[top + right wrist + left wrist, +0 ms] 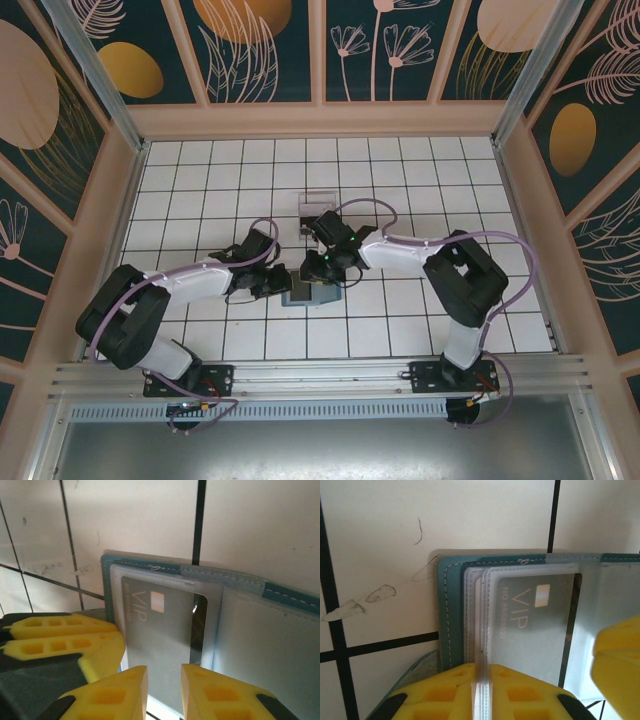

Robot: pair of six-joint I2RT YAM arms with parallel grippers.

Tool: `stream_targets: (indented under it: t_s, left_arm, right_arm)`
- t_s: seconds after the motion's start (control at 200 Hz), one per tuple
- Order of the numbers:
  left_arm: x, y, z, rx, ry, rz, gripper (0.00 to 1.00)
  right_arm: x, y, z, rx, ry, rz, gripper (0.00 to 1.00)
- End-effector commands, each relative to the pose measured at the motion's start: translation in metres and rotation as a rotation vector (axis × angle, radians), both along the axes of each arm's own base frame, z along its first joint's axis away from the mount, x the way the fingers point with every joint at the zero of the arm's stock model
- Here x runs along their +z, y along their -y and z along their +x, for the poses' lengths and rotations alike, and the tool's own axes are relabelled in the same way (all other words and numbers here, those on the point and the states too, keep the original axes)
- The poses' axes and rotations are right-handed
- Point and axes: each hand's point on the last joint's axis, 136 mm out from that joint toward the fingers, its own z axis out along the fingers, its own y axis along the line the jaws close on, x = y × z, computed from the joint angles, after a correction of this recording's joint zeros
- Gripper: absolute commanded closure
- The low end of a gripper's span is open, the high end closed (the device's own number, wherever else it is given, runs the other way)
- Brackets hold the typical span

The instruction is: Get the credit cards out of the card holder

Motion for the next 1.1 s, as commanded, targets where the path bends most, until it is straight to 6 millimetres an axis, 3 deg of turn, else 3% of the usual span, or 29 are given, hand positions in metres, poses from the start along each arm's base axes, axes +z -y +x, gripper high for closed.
stream_targets:
  t_s: [0.0,0.746,1.096]
  left_arm:
    - [-0.01,-0.008,-0.008,-0.017,-0.023,0.056,0.84]
    - [-0.008,-0.01,-0.008,-0.008,-0.018,0.058,0.84]
    - [-0.009,-0.01,-0.006,-0.01,-0.016,0.068,0.84]
  right_arm:
    - [-0.009,-0.001,0.0,-0.001,-0.024,0.013,0.74]
    - [-0.026,0.017,0.001,-0.006,0.001,-0.133,0.71]
    - [0.001,0.012,0.007,-0.022,0.051,-0.085,0.71]
